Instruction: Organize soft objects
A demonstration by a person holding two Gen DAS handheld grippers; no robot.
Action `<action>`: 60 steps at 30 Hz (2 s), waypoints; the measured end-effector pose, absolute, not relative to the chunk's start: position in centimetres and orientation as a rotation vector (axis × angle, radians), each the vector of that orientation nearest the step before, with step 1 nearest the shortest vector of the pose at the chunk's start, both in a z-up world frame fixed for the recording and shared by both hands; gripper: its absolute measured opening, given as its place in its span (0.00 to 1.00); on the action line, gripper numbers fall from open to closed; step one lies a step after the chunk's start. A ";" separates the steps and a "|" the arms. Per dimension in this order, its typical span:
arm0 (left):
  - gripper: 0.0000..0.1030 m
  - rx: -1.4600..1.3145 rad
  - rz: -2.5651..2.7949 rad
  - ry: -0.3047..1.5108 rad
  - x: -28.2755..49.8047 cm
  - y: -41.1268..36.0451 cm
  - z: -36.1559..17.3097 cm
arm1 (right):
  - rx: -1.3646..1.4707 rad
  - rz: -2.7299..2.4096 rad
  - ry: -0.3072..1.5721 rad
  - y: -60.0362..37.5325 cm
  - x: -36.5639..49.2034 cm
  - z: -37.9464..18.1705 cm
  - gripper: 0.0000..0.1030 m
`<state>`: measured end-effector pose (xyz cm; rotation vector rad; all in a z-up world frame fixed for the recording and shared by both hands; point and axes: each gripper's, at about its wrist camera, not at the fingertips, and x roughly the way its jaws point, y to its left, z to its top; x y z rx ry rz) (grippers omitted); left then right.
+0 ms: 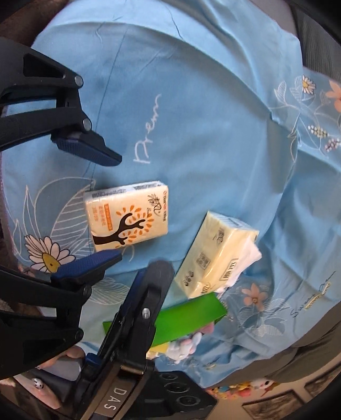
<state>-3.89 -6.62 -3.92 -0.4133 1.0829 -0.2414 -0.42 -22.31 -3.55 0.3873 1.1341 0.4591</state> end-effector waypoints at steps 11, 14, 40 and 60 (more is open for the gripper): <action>0.40 -0.325 -0.255 1.051 -3.7 -8.5 -3.5 | 0.303 0.460 1.229 -19.6 0.1 -6.5 0.45; 0.40 -0.286 -0.278 0.996 -4.1 -9.7 -1.8 | 0.321 0.455 1.174 -20.5 -0.2 -5.0 0.45; 0.40 -0.076 -0.588 0.732 -3.7 -24.4 5.9 | 0.529 0.217 0.757 -36.2 -4.1 5.1 0.47; 0.40 -0.046 -0.730 0.785 -3.3 -31.7 4.7 | 0.583 0.040 0.702 -43.2 -6.4 5.1 0.47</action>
